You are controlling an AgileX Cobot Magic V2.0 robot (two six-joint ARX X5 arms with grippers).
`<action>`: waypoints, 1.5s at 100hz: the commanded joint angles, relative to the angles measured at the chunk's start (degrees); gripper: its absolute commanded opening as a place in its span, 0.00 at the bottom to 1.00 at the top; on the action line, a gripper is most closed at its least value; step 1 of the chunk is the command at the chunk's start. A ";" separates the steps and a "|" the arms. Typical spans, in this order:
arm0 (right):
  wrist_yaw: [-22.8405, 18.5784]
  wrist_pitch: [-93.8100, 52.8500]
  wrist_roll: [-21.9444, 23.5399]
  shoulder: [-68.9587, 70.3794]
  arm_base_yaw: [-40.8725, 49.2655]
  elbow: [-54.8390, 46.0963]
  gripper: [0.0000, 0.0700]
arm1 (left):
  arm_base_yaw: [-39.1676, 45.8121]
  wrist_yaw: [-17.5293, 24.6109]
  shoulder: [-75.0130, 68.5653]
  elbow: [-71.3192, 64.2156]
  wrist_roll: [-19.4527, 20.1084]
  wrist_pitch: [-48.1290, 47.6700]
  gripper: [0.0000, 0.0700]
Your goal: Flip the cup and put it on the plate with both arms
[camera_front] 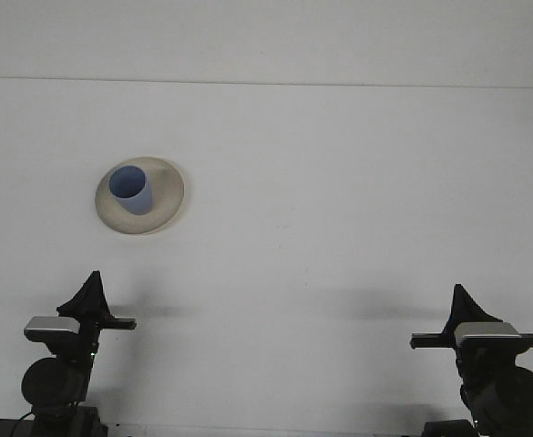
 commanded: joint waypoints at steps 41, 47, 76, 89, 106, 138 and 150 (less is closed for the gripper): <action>-0.07 14.62 -0.61 -9.11 -5.31 -16.39 0.00 | 0.02 -0.20 -0.07 -1.09 0.61 0.55 0.02; -0.04 18.47 -0.63 -9.11 -5.31 -18.34 0.00 | 0.02 -0.20 -0.07 -1.09 0.61 0.59 0.02; -0.04 31.47 -0.59 -9.11 -5.29 -25.99 0.00 | 0.02 -0.20 -0.07 -1.09 0.61 0.57 0.02; -0.04 31.54 -0.61 -9.11 -5.31 -25.99 0.00 | 0.02 -0.20 -0.07 -1.09 0.61 0.57 0.02; -0.04 31.54 -0.61 -9.11 -5.29 -25.99 0.00 | 0.02 -0.20 -0.07 -1.09 0.61 0.57 0.02; -0.04 31.54 -0.61 -9.11 -5.29 -25.99 0.00 | 0.02 -0.20 -0.07 -1.09 0.61 0.57 0.02; -0.04 31.54 -0.61 -9.11 -5.29 -25.99 0.00 | 0.02 -0.20 -0.07 -1.09 0.61 0.57 0.02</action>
